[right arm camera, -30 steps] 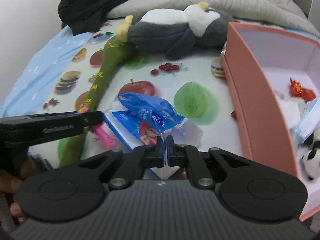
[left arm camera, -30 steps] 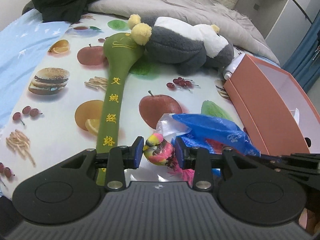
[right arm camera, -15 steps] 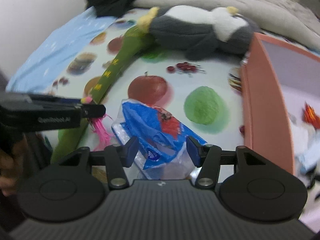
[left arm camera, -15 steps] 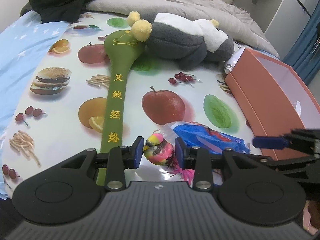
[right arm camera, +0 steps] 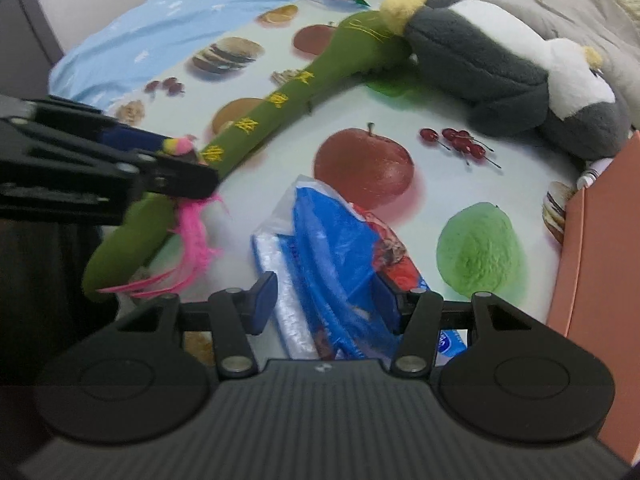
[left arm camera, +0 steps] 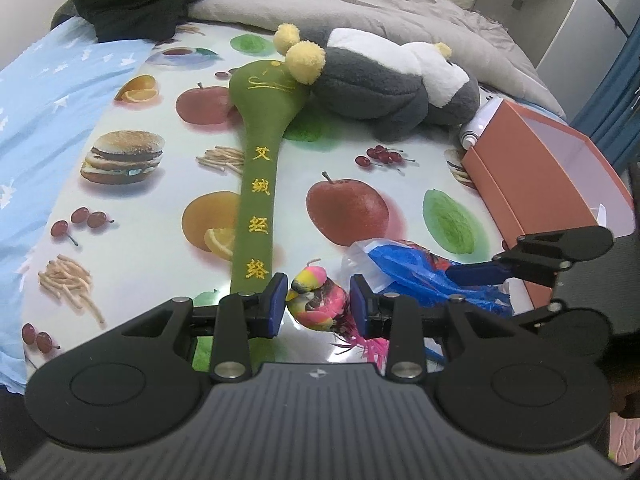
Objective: Organize soft objects
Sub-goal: 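Lift the bird toy with the left gripper while the right gripper lifts the tissue packet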
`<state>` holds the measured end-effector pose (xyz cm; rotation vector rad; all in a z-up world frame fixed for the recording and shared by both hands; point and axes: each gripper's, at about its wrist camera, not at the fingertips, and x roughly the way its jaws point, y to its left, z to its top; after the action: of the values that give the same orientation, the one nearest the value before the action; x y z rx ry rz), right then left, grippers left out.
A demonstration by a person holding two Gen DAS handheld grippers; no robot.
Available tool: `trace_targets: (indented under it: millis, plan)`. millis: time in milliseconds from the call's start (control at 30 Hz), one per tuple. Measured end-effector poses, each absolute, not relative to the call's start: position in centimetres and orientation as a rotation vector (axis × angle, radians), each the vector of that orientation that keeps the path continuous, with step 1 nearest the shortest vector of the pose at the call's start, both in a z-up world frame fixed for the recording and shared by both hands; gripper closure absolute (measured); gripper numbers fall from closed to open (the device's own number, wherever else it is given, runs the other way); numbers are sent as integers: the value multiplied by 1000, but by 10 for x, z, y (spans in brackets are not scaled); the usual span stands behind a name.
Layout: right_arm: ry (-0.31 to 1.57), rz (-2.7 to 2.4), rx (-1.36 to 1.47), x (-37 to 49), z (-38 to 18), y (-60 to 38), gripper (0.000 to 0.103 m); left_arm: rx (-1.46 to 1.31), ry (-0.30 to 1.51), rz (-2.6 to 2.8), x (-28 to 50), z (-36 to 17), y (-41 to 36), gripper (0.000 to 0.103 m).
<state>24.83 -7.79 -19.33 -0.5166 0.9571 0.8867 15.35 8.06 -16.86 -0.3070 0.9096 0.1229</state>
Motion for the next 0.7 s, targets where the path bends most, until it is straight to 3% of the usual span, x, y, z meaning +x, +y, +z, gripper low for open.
trace_targets:
  millis: [67,267,700]
  plan:
    - [976,844,-490,252,-197,-79,51,-305,907,122,153,-167,81,64]
    - [999,758,-368,256,-193,-90,85,-303,897,111,153,-163,79,64]
    - [926,547,-160,230,-157,-128,93,-285,851,60,148,-142,62,64]
